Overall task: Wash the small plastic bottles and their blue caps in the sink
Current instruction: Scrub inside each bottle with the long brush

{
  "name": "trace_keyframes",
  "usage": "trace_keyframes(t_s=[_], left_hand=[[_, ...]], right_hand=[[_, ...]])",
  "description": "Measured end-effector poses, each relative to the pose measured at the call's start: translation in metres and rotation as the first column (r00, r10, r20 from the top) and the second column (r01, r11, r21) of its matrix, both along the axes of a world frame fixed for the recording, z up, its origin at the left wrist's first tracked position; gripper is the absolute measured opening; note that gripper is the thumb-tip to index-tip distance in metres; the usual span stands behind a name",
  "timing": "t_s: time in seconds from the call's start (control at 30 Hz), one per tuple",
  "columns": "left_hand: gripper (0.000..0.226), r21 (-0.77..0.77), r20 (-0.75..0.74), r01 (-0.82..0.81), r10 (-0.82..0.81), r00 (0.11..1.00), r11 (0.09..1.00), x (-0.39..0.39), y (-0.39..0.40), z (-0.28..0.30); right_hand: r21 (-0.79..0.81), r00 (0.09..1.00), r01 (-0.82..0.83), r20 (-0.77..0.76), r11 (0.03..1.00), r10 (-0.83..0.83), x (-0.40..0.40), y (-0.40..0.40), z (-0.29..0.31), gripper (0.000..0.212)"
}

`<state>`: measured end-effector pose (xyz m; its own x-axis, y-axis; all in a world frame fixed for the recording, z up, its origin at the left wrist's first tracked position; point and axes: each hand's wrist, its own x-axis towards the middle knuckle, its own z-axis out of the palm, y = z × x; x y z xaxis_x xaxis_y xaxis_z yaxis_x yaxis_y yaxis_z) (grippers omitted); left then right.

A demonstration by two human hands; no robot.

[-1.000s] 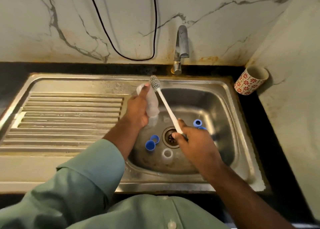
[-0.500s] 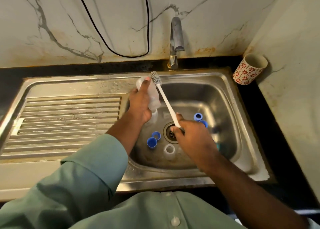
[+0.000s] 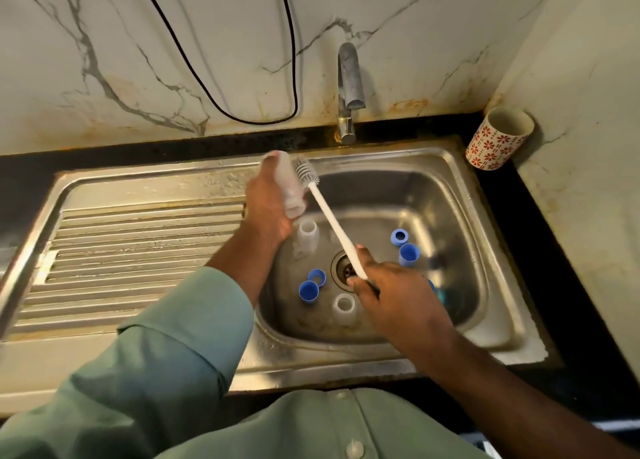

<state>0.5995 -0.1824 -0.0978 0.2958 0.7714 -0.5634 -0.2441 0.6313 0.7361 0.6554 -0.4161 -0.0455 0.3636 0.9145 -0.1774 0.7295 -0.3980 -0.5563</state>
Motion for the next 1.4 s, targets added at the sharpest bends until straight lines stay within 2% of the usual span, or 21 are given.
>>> trace_keyframes(t_s=[0.07, 0.13, 0.17, 0.2, 0.27, 0.33, 0.4, 0.47, 0.53, 0.63, 0.73, 0.77, 0.83, 0.9, 0.97, 1.03, 1.13, 1.2, 1.3, 1.4], left_hand=[[0.074, -0.007, -0.012, 0.081, -0.081, 0.997, 0.997, 0.003, -0.016, -0.004], [0.086, 0.003, 0.154, 0.142, -0.141, 0.978, 0.990, -0.004, -0.019, -0.008], [0.080, 0.030, 0.235, 0.141, -0.144, 0.961, 0.990, -0.009, -0.016, -0.004], [0.070, 0.043, 0.249, 0.110, -0.117, 0.961, 0.993, -0.016, -0.007, -0.005], [0.065, 0.040, 0.179, 0.065, -0.071, 0.981, 0.997, -0.021, 0.001, -0.005], [0.079, 0.079, 0.018, 0.028, -0.029, 0.999, 0.996, -0.016, -0.013, -0.004], [0.080, 0.147, -0.015, -0.018, 0.021, 1.000, 0.989, -0.011, -0.023, 0.001], [0.069, 0.185, 0.001, -0.162, 0.165, 0.986, 0.969, -0.017, -0.014, 0.014], [0.064, 0.173, -0.002, -0.271, 0.275, 0.961, 0.947, -0.024, 0.000, 0.020], [0.059, 0.174, -0.105, -0.153, 0.172, 0.979, 0.973, -0.019, -0.012, 0.017], [0.052, 0.047, -0.018, -0.031, 0.032, 0.999, 0.998, -0.014, -0.021, 0.017], [0.048, -0.001, 0.050, -0.037, 0.037, 0.998, 0.999, -0.014, -0.019, 0.022], [0.055, -0.024, 0.114, -0.101, 0.103, 0.988, 0.995, -0.019, -0.015, 0.028], [0.061, 0.089, -0.018, -0.141, 0.143, 0.990, 0.986, -0.016, -0.025, 0.028], [0.068, 0.105, -0.125, -0.114, 0.126, 0.984, 0.988, -0.008, -0.040, 0.026], [0.072, 0.072, -0.093, -0.161, 0.167, 0.982, 0.984, -0.004, -0.042, 0.026], [0.061, 0.055, -0.061, -0.311, 0.314, 0.948, 0.949, -0.016, -0.025, 0.032], [0.055, 0.097, -0.119, -0.270, 0.281, 0.952, 0.958, -0.018, -0.026, 0.029], [0.051, 0.099, -0.159, -0.097, 0.112, 0.981, 0.990, -0.010, -0.043, 0.021], [0.052, 0.056, -0.144, -0.208, 0.214, 0.966, 0.977, -0.017, -0.031, 0.020]], right_hand=[[0.052, 0.997, 0.076, -0.003, 0.996, -0.076, 0.009, 0.014, -0.004, 0.051], [0.073, 0.998, 0.063, 0.011, 0.995, -0.064, 0.011, 0.016, -0.007, 0.051], [0.053, 0.999, 0.033, 0.020, 0.998, -0.034, 0.009, 0.010, -0.007, 0.052], [0.032, 1.000, 0.008, 0.017, 0.999, -0.008, 0.005, 0.002, -0.006, 0.053], [0.024, 0.999, -0.009, -0.033, 1.000, 0.010, -0.004, -0.010, -0.005, 0.052], [0.066, 0.999, 0.034, -0.038, 0.997, -0.032, 0.002, 0.002, -0.008, 0.050], [0.095, 0.997, 0.067, -0.049, 0.993, -0.063, 0.006, 0.016, -0.009, 0.049], [0.075, 1.000, 0.023, -0.023, 0.997, -0.021, 0.006, 0.011, -0.007, 0.049], [0.079, 0.997, -0.019, -0.066, 0.997, 0.024, -0.001, -0.004, -0.005, 0.043], [0.108, 0.987, 0.066, -0.151, 0.992, -0.049, 0.001, 0.007, -0.008, 0.039], [0.129, 0.983, 0.086, -0.170, 0.988, -0.064, 0.006, 0.020, -0.008, 0.046], [0.119, 0.991, 0.045, -0.127, 0.992, -0.030, 0.004, 0.014, -0.007, 0.048], [0.106, 0.997, -0.025, -0.075, 0.994, 0.033, -0.006, -0.003, -0.006, 0.050], [0.103, 0.993, -0.009, -0.118, 0.995, 0.021, -0.006, -0.005, -0.005, 0.046], [0.132, 0.986, 0.073, -0.156, 0.989, -0.052, 0.001, 0.010, -0.008, 0.039], [0.156, 0.983, 0.086, -0.173, 0.984, -0.059, 0.004, 0.015, -0.006, 0.039], [0.098, 0.996, -0.004, -0.089, 0.995, 0.013, 0.000, -0.007, -0.004, 0.043], [0.087, 0.996, -0.001, -0.089, 0.996, 0.009, -0.003, -0.011, -0.003, 0.041], [0.129, 0.983, 0.090, -0.171, 0.987, -0.067, 0.004, 0.013, -0.012, 0.037], [0.076, 0.995, -0.014, -0.100, 0.997, 0.021, 0.001, 0.004, -0.013, 0.042]])
